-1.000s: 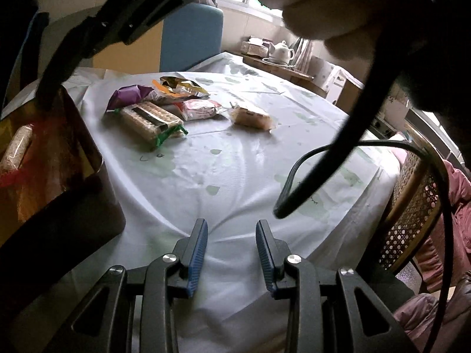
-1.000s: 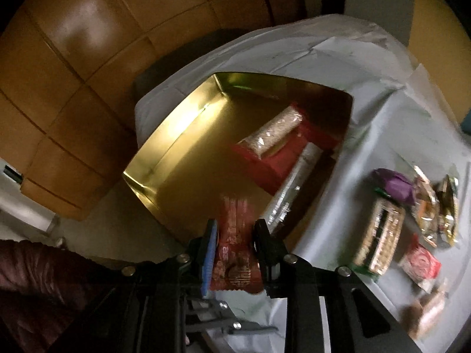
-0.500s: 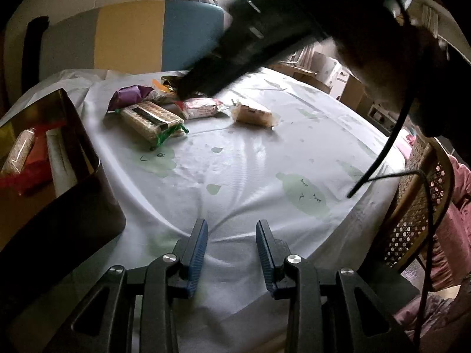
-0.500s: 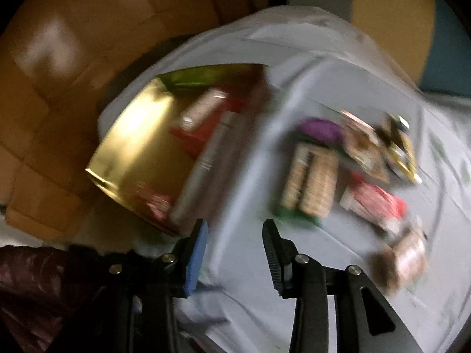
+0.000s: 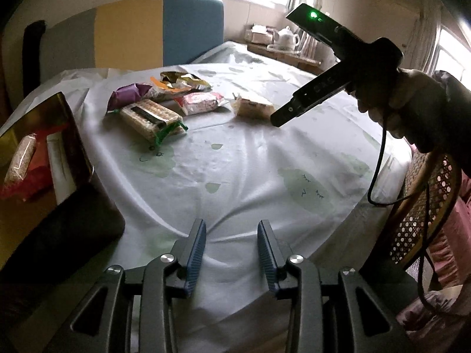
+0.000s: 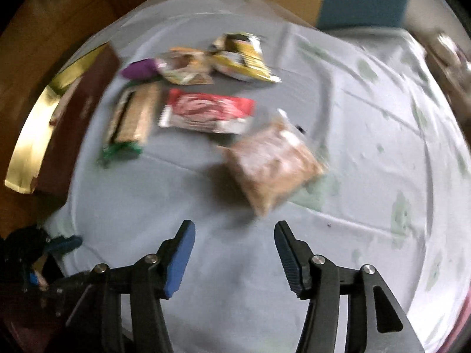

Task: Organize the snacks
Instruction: 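Move the left tool over to the purple packet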

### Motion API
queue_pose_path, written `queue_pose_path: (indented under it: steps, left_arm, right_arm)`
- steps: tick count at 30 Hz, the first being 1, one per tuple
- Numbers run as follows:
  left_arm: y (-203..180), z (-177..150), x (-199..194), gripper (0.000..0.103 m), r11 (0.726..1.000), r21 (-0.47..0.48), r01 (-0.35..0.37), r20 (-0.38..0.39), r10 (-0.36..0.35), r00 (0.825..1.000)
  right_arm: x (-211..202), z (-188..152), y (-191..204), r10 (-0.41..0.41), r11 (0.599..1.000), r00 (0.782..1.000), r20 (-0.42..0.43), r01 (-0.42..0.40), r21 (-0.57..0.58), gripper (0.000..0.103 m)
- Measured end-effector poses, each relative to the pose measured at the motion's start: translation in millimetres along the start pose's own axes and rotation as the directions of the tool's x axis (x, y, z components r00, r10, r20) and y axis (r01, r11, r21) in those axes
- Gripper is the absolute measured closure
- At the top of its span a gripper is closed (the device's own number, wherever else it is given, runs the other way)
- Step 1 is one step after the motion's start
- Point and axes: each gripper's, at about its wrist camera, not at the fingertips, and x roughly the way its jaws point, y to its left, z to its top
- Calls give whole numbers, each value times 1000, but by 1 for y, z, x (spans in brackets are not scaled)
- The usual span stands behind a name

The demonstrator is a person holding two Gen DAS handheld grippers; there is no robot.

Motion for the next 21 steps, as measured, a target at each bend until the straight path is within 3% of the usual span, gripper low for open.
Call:
queue_pose_path:
  steps: [3, 5, 9, 12, 15, 18, 21]
  left_arm:
    - [-1, 11, 2, 66, 1000, -24, 2, -54, -3, 999]
    - [-1, 21, 1, 66, 998, -55, 17, -66, -20, 998]
    - [-9, 52, -11, 66, 999, -37, 6, -24, -7, 1000]
    - [-7, 86, -17, 66, 998, -25, -52, -1, 52, 999]
    - [12, 119, -12, 66, 990, -63, -126, -21, 125, 992]
    - [48, 143, -1, 65, 973, -183, -139, -86, 125, 988]
    - [77, 157, 11, 54, 964, -213, -158, -126, 133, 983]
  right_arm:
    - [6, 2, -7, -52, 998, 999, -18, 52, 27, 41]
    - [6, 3, -10, -44, 998, 999, -21, 45, 33, 38]
    - [-1, 6, -8, -37, 999, 999, 7, 37, 14, 30]
    - [-4, 10, 1, -33, 999, 999, 25, 33, 5, 30]
    - [-15, 6, 6, -26, 1000, 998, 51, 26, 8, 26]
    - [-23, 7, 8, -24, 999, 997, 80, 23, 24, 26]
    - [-25, 6, 7, -21, 999, 995, 93, 19, 27, 26]
